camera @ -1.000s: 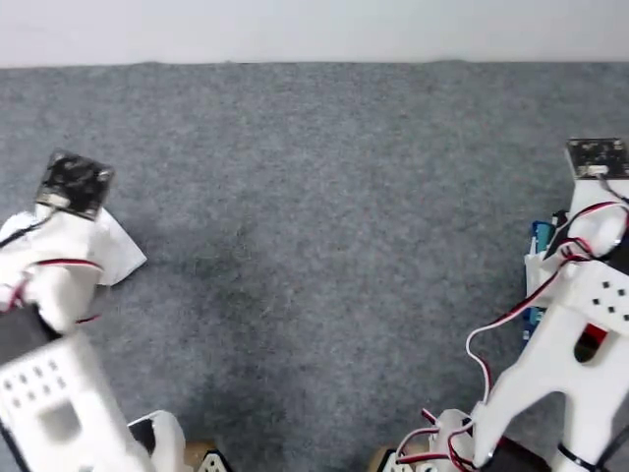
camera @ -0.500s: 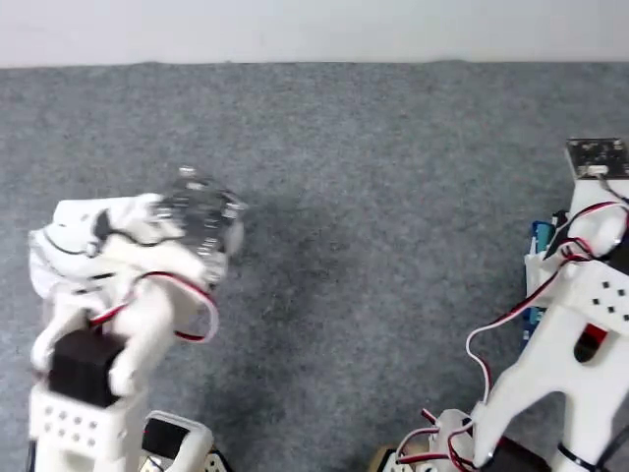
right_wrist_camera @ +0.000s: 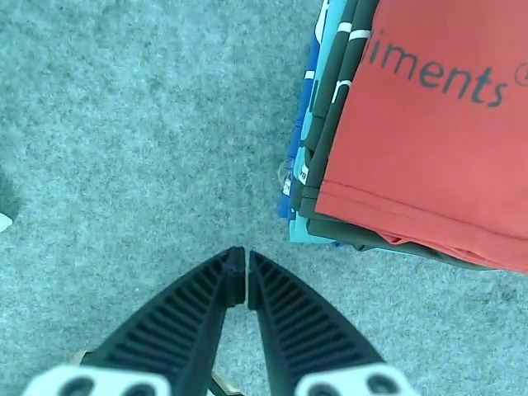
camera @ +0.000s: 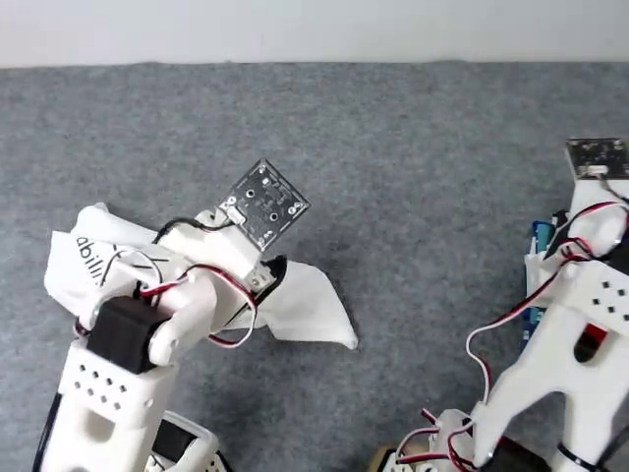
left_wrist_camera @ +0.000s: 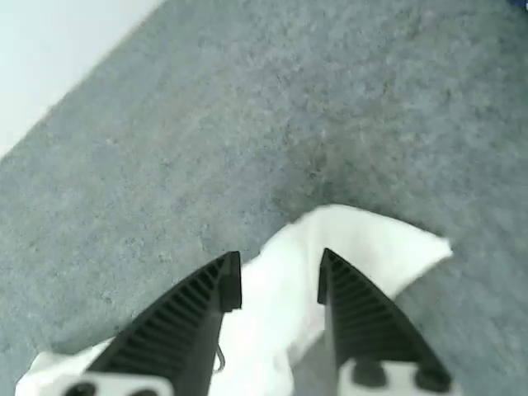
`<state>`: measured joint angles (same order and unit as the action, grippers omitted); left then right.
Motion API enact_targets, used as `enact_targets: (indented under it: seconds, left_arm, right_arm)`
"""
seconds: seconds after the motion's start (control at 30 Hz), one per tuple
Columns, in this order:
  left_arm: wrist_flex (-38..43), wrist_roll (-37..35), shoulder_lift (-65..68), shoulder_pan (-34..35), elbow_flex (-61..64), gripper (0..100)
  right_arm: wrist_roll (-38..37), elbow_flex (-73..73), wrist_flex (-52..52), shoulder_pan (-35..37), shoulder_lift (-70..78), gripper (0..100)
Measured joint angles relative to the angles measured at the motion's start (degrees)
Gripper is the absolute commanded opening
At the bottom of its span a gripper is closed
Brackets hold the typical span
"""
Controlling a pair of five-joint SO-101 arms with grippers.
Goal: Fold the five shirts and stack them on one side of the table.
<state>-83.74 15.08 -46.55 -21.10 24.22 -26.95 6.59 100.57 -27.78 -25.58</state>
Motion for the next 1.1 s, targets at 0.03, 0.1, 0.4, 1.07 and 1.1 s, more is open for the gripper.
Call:
enact_targets:
  seconds: [0.03,0.1,0.4,1.07,1.1]
  left_arm:
    - [-1.6,0.0,0.0,0.0,-0.5,16]
    - [-4.9,0.0,0.0,0.4,-1.3,16]
    - [-10.3,8.5,0.0,24.0,-0.8,2]
    - [6.1,33.2,0.0,73.4,23.6,2]
    - [6.7,33.2,0.0,73.5,24.4,2]
  right_arm:
    - [0.0,0.0,0.0,0.2,0.0,0.9]
    - [0.0,0.0,0.0,1.8,0.0,0.9]
    - [0.0,3.8,0.0,23.2,0.0,14.0]
    - [0.2,1.7,-1.0,60.0,35.1,23.6]
    - [0.4,0.4,-1.0,60.3,36.9,24.8]
